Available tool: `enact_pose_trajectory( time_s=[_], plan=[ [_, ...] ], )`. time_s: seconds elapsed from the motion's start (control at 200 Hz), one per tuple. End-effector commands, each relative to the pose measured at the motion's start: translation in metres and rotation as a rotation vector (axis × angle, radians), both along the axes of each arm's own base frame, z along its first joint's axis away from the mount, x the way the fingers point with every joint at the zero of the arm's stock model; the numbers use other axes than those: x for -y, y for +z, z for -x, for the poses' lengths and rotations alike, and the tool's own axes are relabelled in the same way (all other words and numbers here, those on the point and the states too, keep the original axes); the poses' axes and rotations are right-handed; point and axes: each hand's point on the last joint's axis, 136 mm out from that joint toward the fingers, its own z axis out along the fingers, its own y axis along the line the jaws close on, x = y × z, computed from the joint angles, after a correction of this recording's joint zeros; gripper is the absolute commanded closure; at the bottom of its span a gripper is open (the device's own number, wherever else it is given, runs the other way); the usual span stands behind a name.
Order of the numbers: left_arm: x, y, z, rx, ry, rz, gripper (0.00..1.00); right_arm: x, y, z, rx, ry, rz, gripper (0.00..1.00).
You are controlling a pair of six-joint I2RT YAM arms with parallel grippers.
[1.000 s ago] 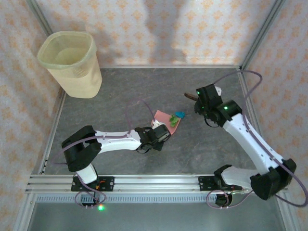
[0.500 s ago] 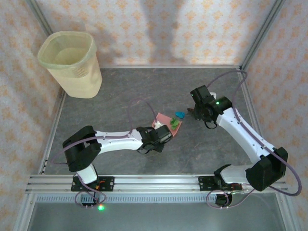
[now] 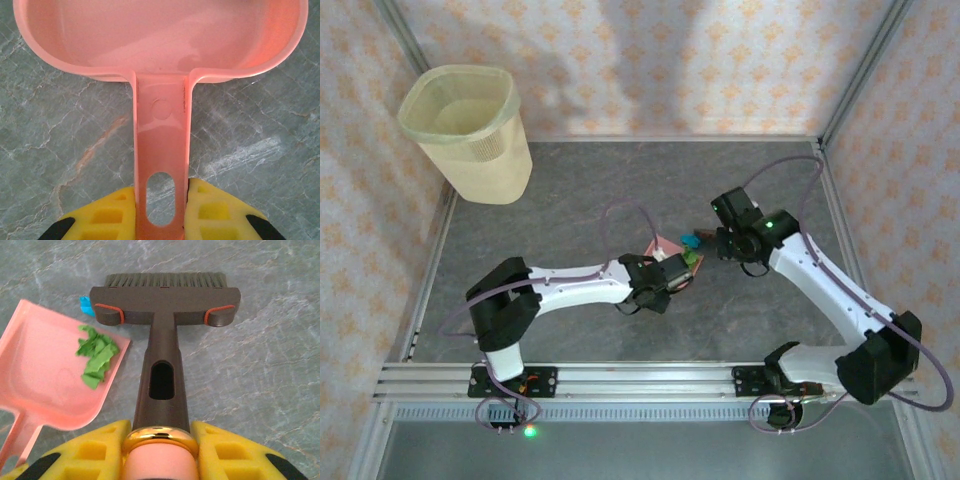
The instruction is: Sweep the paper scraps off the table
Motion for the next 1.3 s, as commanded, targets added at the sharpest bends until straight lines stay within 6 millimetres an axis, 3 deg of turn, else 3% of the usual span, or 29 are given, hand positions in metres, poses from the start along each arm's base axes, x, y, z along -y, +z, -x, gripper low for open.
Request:
enact_pose_trajectory(
  time_s=[0.0,0.23,0.435,0.706,0.886,1.131,1.296],
  plan=[
    [-0.02,-0.005,-0.005,-0.012,0.031,-0.101,1.0,-0.01,-0.009,0.024,-0.07,0.077,-0.05,1.0],
    [-0.032,-0.008,-0.017,-0.016,0.066,-0.085,1.0,-0.031,-0.011,0.055,-0.109,0.196,-0.119,1.0],
    [-0.035,-0.01,-0.018,0.001,0.057,-0.081,1.0,-0.033,0.0,0.063,-0.062,0.211,-0.145,1.0],
    [-0.039,-0.015,-0.014,0.01,0.067,-0.06,1.0,-0.011,0.026,0.048,0.071,0.11,-0.087,1.0],
    [-0.043,-0.007,-0.014,0.051,0.08,-0.021,1.0,0.005,0.053,0.028,0.252,0.014,-0.066,1.0],
    [-0.054,0.015,-0.016,0.144,0.106,0.05,1.0,0.004,0.097,-0.004,0.623,-0.084,-0.247,1.0],
    [-0.072,0.042,-0.018,0.243,0.15,0.09,1.0,0.004,0.098,-0.026,0.839,-0.167,-0.36,1.0]
  ],
)
